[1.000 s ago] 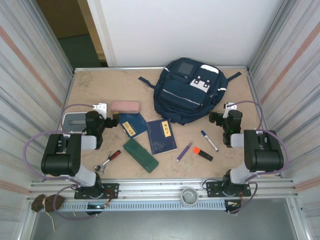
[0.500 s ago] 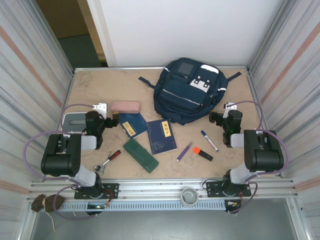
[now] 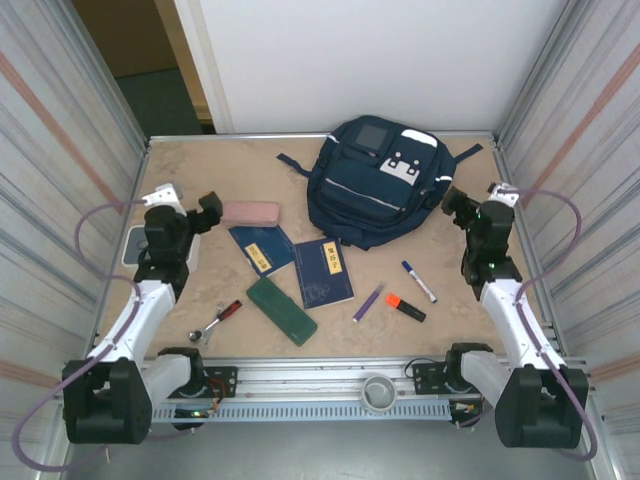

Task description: Pack books, pencil case, and school supplies into a backpack

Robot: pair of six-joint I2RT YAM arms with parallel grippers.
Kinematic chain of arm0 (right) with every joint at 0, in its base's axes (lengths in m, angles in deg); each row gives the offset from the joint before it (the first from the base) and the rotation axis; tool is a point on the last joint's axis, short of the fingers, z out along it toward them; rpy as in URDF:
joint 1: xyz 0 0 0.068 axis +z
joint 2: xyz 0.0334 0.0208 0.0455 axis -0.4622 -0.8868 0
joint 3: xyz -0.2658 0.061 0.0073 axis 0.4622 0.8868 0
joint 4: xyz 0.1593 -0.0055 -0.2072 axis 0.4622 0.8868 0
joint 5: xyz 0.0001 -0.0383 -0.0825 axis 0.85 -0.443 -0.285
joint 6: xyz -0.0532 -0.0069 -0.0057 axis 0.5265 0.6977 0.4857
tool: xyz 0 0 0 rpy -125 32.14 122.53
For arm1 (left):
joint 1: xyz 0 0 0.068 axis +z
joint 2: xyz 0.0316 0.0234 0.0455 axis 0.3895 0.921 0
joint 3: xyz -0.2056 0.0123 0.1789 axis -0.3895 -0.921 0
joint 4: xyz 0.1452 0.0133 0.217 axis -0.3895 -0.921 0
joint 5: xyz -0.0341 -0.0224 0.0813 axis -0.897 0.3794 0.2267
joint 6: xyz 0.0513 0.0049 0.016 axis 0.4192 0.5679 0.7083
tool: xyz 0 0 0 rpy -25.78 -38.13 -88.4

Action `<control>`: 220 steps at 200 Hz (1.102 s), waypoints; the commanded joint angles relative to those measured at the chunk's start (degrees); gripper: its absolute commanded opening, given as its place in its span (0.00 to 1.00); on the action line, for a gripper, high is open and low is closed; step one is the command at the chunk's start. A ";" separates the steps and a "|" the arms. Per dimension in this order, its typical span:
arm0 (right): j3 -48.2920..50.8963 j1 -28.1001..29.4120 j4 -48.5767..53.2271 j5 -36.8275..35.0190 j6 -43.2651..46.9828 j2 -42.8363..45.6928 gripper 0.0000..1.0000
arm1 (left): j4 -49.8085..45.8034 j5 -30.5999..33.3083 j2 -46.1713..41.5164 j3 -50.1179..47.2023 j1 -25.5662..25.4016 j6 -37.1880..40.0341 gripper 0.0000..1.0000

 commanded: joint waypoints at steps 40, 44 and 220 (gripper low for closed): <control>-19.44 -5.04 19.83 24.36 -11.42 -27.05 0.94 | -14.33 -5.40 22.08 18.27 -24.56 -13.28 0.99; -20.46 -5.77 19.73 25.28 -11.95 -28.85 0.93 | -14.44 -5.96 23.88 19.47 -25.35 -13.67 0.99; -25.61 -7.32 9.35 46.31 -17.33 -43.40 0.10 | -16.75 -26.99 56.33 47.62 -25.58 -12.86 0.19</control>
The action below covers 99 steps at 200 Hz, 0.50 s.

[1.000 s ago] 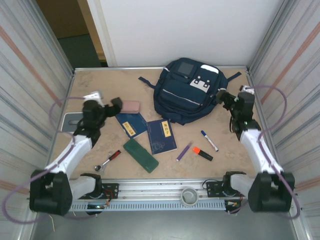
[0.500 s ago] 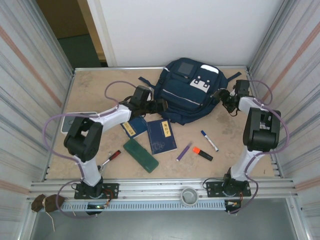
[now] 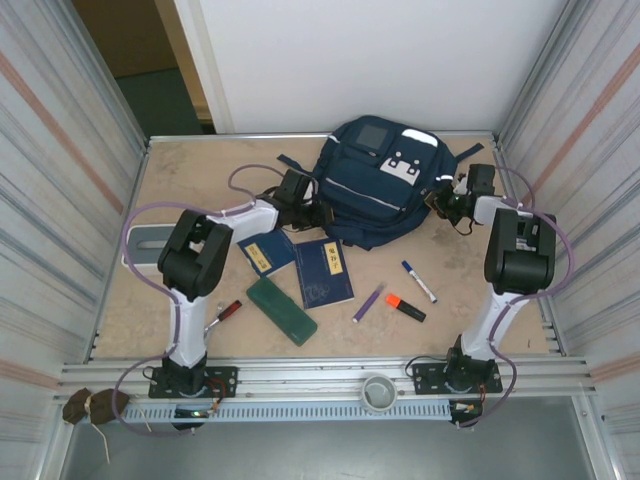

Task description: Pack books, pencil case, and school supplies into a backpack

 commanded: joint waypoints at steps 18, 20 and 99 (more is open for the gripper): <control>4.47 2.70 -1.64 10.94 -2.87 11.37 0.10 | 3.01 -15.24 -3.82 3.00 4.88 4.54 0.12; 4.61 2.95 -1.39 11.24 -2.64 11.76 0.11 | 2.91 -16.08 -4.15 3.11 5.17 4.81 0.11; 13.72 -0.77 4.95 6.27 -0.81 20.18 0.58 | -2.24 -32.86 -9.06 6.44 14.90 9.19 0.03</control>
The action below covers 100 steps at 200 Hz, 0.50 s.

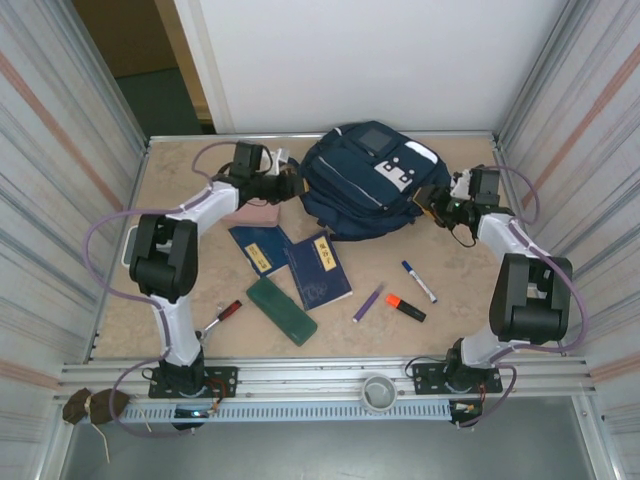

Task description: Pack books, pencil case, and school supplies into a backpack

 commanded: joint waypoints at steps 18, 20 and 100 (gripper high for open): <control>4.76 -2.96 -0.41 -2.78 -1.93 -0.17 0.64 | -1.81 -10.51 -1.87 4.37 2.31 2.85 0.03; 4.85 -3.08 -0.63 -2.89 -2.05 -0.27 0.65 | -1.94 -10.62 -1.80 4.52 2.36 3.02 0.03; -4.40 -2.97 -16.53 6.55 -9.64 -17.66 0.75 | -8.19 -12.28 0.47 9.79 3.32 7.09 0.03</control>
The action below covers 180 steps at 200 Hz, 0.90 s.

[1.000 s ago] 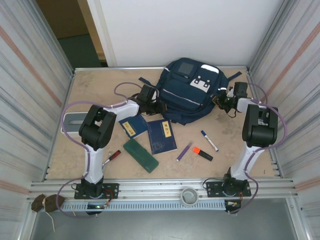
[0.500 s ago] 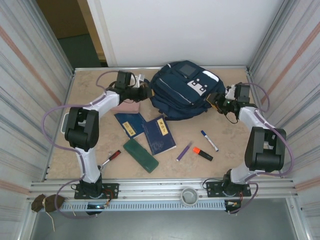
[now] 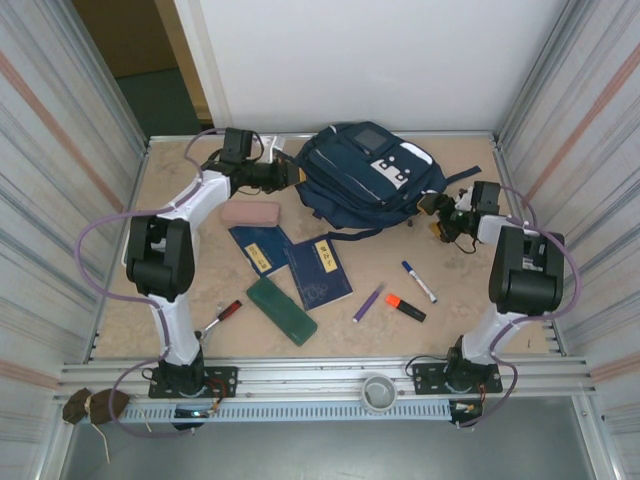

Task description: Pack books, pencil case, and school supplies into a backpack

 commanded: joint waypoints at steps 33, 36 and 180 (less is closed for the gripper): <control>-7.12 0.55 -11.09 4.92 -6.64 -6.75 0.46 | -2.77 -5.47 3.15 5.78 2.22 3.17 0.03; -7.15 0.63 -11.29 5.07 -6.94 -6.85 0.41 | -2.83 -5.46 3.51 6.08 2.40 3.09 0.03; 7.51 25.66 -27.90 -27.97 -41.66 18.19 0.00 | 2.87 22.56 -13.96 -8.29 8.77 0.83 0.66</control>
